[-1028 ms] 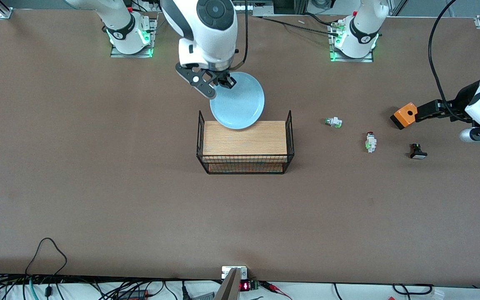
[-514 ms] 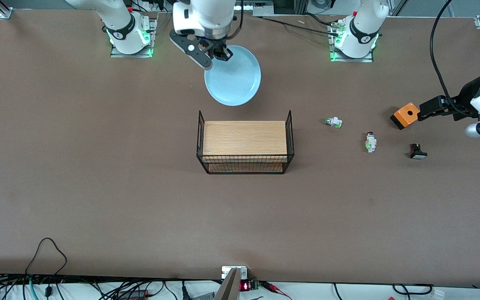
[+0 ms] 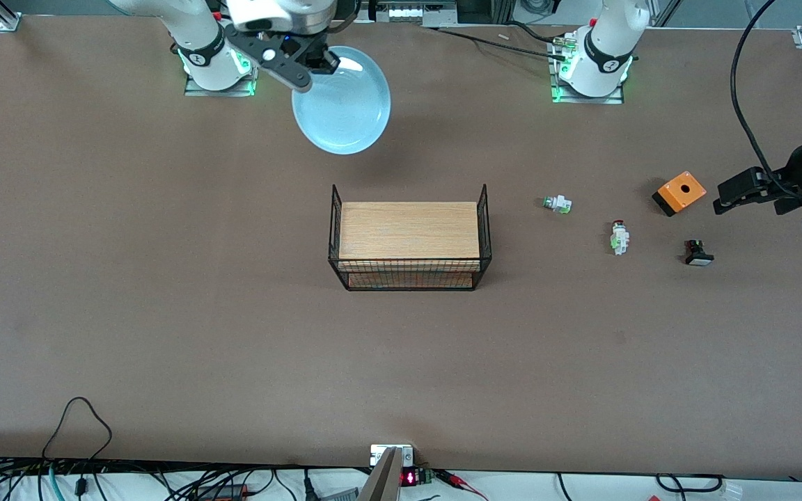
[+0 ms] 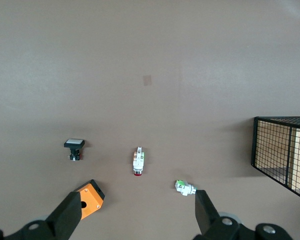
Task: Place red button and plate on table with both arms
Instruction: 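Carry the blue plate with the right gripper away from the basket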
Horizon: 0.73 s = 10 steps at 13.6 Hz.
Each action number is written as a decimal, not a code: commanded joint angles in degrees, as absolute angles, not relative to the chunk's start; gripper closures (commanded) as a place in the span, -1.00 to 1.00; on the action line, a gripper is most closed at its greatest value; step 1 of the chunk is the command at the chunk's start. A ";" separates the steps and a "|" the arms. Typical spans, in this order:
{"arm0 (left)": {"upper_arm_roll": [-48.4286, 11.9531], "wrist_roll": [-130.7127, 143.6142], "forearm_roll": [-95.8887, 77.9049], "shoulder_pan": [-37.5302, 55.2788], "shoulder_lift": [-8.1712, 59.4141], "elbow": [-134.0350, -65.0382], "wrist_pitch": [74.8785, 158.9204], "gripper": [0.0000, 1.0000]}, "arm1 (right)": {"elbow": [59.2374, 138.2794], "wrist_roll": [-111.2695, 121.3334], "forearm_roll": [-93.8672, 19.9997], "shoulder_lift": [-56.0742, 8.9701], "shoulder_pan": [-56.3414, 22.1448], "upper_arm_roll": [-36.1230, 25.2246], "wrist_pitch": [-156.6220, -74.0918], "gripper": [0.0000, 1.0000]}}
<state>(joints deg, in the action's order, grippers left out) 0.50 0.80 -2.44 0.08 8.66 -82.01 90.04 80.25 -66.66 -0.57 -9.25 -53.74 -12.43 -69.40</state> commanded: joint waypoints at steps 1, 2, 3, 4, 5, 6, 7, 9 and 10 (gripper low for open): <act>-0.44 0.53 -1.93 0.09 7.73 -82.79 90.26 -1.00 | 80.42 -53.06 1.04 -8.53 -51.33 -16.76 -68.12 1.00; -0.44 0.53 -1.93 0.09 7.56 -83.23 90.26 -1.00 | 80.42 -46.91 1.40 -8.35 -50.55 -20.09 -68.12 1.00; -0.44 0.53 -1.93 0.09 6.95 -84.02 90.35 -1.00 | 80.42 -40.84 1.32 -8.44 -49.49 -23.26 -68.55 1.00; -0.44 0.53 -1.93 0.00 5.99 -85.59 90.79 -1.00 | 80.42 -34.87 0.88 -8.70 -48.09 -25.73 -68.90 1.00; -0.44 0.53 -1.93 0.00 5.19 -86.82 92.01 -1.00 | 80.42 -29.67 0.70 -9.05 -45.90 -27.14 -69.25 1.00; -0.53 0.53 -1.93 0.00 4.58 -87.97 92.89 -1.00 | 80.42 -25.79 0.44 -9.57 -43.18 -27.33 -70.39 1.00; -0.53 0.53 -1.93 0.00 4.31 -88.59 93.42 -1.00 | 80.68 -22.79 0.35 -10.02 -40.72 -27.33 -71.71 1.00; -0.53 0.44 -1.93 -0.09 4.13 -88.86 93.60 -1.00 | 80.95 -15.95 0.18 -12.03 -36.67 -27.33 -74.34 1.00; -0.53 0.44 -1.93 -0.09 3.43 -90.16 94.82 -1.00 | 81.47 -12.69 0.09 -12.74 -34.74 -27.33 -76.01 1.00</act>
